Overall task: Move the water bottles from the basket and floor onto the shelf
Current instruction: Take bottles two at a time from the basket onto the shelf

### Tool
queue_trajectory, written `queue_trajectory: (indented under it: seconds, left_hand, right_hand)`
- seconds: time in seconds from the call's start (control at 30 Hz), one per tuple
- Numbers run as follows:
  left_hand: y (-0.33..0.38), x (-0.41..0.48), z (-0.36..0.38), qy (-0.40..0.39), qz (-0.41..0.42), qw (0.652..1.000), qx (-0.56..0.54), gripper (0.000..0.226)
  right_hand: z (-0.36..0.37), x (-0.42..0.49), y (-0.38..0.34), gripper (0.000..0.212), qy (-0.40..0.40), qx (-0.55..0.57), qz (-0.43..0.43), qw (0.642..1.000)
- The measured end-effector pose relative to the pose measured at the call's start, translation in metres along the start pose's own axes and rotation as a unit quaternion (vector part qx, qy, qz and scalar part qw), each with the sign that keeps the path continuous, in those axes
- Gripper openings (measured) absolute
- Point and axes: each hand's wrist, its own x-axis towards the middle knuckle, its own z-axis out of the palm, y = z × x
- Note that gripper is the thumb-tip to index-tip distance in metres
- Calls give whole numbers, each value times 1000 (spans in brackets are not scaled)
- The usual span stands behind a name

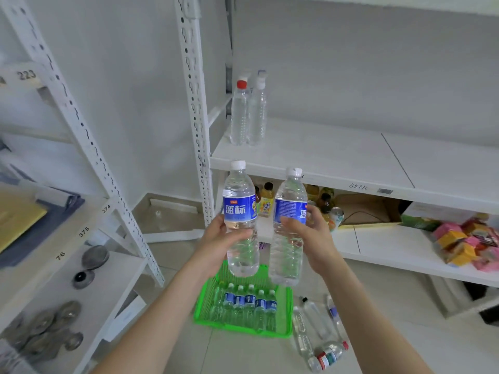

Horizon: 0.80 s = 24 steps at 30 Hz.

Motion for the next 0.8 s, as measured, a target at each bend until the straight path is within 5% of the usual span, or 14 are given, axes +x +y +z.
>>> queue_trajectory:
  seconds: [0.23,0.6,0.8]
  left_hand:
    - [27,7,21,3,47,999,12,75]
    - [76,72,-5,37,57,997,39,77]
    - [107,134,-30,17,59,994,87,79]
  right_hand:
    - [-10,7,-33,80,2,-18,-34,999]
    - [29,76,-68,63,-3,-23,-66,998]
    - [58,140,-79,78,14,-2,-70,997]
